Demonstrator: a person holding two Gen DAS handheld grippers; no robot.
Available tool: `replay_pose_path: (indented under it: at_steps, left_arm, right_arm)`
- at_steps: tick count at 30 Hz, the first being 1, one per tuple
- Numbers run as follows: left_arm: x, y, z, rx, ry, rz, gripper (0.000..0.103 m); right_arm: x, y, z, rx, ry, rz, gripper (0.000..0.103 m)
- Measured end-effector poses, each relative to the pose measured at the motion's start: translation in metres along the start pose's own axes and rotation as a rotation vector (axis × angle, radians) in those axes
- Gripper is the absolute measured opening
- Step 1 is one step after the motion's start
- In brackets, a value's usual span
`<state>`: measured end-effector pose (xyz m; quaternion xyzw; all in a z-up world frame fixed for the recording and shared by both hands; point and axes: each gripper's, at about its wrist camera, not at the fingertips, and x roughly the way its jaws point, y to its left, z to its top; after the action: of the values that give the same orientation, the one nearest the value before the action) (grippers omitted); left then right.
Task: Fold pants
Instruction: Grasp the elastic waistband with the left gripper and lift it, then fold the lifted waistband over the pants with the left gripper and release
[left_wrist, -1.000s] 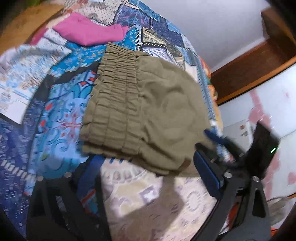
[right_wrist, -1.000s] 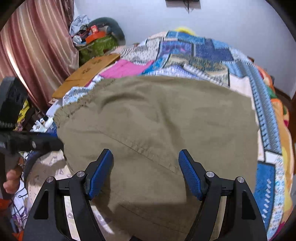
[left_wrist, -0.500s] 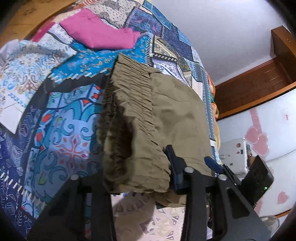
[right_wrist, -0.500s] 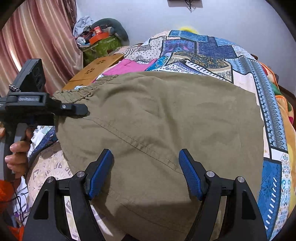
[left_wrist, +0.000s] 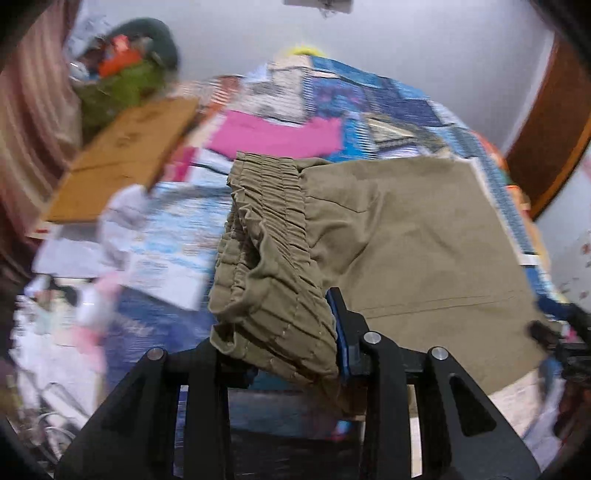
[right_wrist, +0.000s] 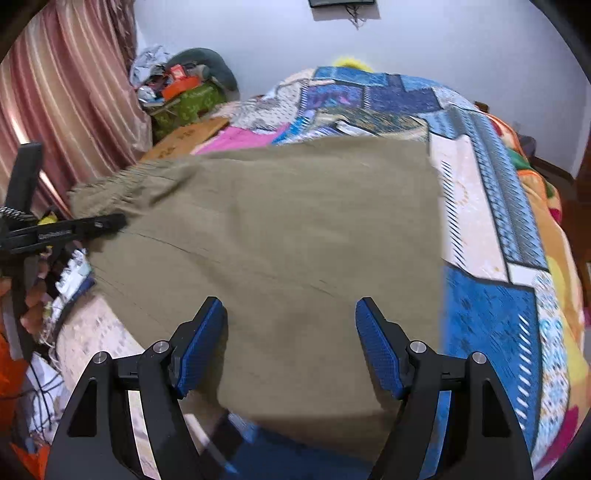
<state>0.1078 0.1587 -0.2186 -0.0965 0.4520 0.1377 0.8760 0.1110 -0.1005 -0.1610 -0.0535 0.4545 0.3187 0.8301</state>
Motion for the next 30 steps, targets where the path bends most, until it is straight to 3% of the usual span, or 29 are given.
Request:
replay_pose_path:
  at_steps: [5,10,16,22,30]
  left_arm:
    - [-0.009,0.01,0.002,-0.003,-0.022,0.036,0.033]
    - [-0.036,-0.014,0.018,0.049,-0.127,0.046,0.031]
    - [-0.072,-0.05,0.046,0.099,-0.215,-0.081,0.03]
    - [-0.087,-0.11,0.059,0.225,-0.254,-0.184,0.03]
    - [-0.064,-0.179,0.052,0.358,-0.159,-0.287,0.03]
  right_arm:
    - [-0.012,-0.008,-0.008,0.028,-0.005,0.016,0.07]
    - [-0.005,-0.01,-0.01,0.06,0.003,0.018,0.07]
    - [-0.001,-0.015,-0.015,0.114,-0.004,0.063,0.073]
    - [-0.002,-0.015,-0.017,0.108,-0.007,0.068,0.074]
    - [-0.012,-0.012,-0.014,0.092,-0.019,0.045,0.073]
